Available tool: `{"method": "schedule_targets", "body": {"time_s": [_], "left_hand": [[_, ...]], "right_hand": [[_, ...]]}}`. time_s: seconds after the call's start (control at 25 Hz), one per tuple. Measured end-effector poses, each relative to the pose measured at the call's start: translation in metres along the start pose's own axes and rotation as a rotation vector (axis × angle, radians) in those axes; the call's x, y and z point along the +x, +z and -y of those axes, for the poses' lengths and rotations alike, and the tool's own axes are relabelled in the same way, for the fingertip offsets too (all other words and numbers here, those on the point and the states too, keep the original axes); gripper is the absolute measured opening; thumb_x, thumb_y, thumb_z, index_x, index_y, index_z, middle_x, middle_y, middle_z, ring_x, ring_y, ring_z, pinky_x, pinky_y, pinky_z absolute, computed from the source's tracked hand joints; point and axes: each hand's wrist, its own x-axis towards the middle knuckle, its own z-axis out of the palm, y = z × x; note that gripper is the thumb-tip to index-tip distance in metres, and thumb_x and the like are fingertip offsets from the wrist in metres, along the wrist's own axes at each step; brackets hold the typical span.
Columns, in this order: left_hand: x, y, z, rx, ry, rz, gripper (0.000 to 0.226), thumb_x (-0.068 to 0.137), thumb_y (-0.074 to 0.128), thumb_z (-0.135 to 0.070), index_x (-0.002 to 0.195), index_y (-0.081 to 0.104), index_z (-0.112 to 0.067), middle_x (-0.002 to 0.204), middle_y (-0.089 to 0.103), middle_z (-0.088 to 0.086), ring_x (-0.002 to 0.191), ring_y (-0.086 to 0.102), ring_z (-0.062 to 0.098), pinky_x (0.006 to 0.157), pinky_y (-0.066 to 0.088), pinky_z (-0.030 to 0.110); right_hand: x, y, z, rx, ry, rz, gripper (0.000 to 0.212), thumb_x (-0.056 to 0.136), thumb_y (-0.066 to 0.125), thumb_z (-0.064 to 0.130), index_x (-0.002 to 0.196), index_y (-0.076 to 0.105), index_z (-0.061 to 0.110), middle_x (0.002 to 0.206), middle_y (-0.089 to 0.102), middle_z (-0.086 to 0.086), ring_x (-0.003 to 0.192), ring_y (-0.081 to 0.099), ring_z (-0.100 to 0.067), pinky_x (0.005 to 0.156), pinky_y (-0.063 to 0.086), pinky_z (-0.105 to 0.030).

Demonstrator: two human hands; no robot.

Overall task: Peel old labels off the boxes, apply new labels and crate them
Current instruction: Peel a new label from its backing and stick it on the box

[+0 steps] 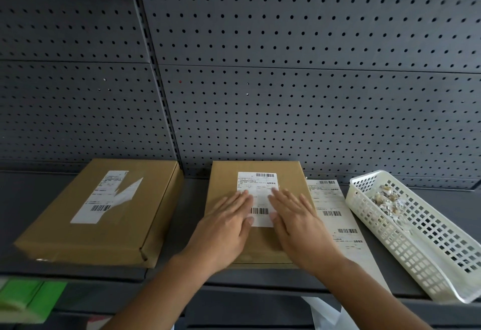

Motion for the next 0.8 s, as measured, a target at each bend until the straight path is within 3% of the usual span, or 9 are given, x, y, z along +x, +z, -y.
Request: {"method": "schedule_targets", "body": {"time_s": [0.08,0.16,0.36,0.52,0.6,0.68,0.8], "left_hand": [[-0.014,0.003,-0.005,0.046,0.052,0.057,0.068,0.101,-0.001,-0.054,0.16,0.009,-0.024,0.167,0.004,-0.008,0.152,-0.003,0.001,0.123,-0.003,0.022],[-0.022,0.007,-0.009,0.124,0.064,0.111,0.083,0.088,-0.022,-0.059,0.159,-0.004,-0.022,0.167,-0.009,-0.006,0.151,-0.012,0.003,0.125,-0.003,0.028],[-0.028,0.0,-0.008,0.164,-0.056,0.2,0.076,0.092,-0.008,-0.062,0.155,-0.021,-0.021,0.161,-0.027,-0.007,0.148,-0.025,0.004,0.125,-0.008,0.032],[-0.04,-0.004,0.001,0.171,-0.143,0.204,0.076,0.092,-0.006,-0.066,0.153,-0.026,-0.023,0.158,-0.032,-0.009,0.146,-0.028,0.005,0.123,-0.011,0.03],[-0.044,-0.002,0.01,0.102,-0.228,0.168,0.078,0.093,-0.003,-0.069,0.152,-0.026,-0.024,0.157,-0.034,-0.01,0.146,-0.028,0.006,0.122,-0.01,0.029],[-0.046,0.001,0.018,-0.059,-0.359,0.115,0.084,0.091,0.004,-0.074,0.153,-0.024,-0.026,0.16,-0.031,-0.01,0.148,-0.023,0.005,0.122,-0.004,0.028],[-0.042,0.0,0.021,-0.353,-0.526,0.035,0.092,0.087,0.02,-0.079,0.156,-0.019,-0.031,0.163,-0.023,-0.015,0.152,-0.011,0.006,0.121,0.017,0.036]], "right_hand": [[-0.014,0.006,0.011,-0.051,-0.1,0.039,0.05,0.103,0.027,0.038,0.148,0.04,0.022,0.155,0.037,0.006,0.146,0.028,-0.012,0.123,0.012,-0.035],[-0.026,0.012,0.017,-0.118,-0.1,0.099,0.052,0.104,0.026,0.042,0.151,0.035,0.021,0.157,0.033,0.006,0.147,0.026,-0.012,0.119,0.012,-0.038],[-0.038,0.005,0.0,-0.136,-0.001,0.185,0.067,0.098,0.004,0.062,0.157,0.001,0.03,0.161,-0.008,0.015,0.148,-0.013,-0.002,0.122,-0.005,-0.041],[-0.047,-0.004,-0.017,-0.091,0.123,0.186,0.075,0.088,-0.007,0.07,0.155,-0.006,0.035,0.159,-0.014,0.021,0.144,-0.021,0.003,0.122,-0.011,-0.036],[-0.049,-0.005,-0.023,-0.003,0.18,0.163,0.076,0.091,0.0,0.071,0.155,-0.005,0.031,0.159,-0.015,0.019,0.145,-0.021,0.001,0.121,-0.009,-0.031],[-0.047,-0.008,-0.028,0.207,0.304,0.09,0.075,0.096,0.024,0.063,0.156,0.0,0.027,0.161,-0.01,0.014,0.146,-0.013,-0.001,0.119,-0.003,-0.026],[-0.037,-0.016,-0.031,0.507,0.506,0.041,0.075,0.098,0.046,0.046,0.157,0.005,0.025,0.164,-0.002,0.01,0.149,0.0,-0.004,0.119,0.006,-0.028]]}}
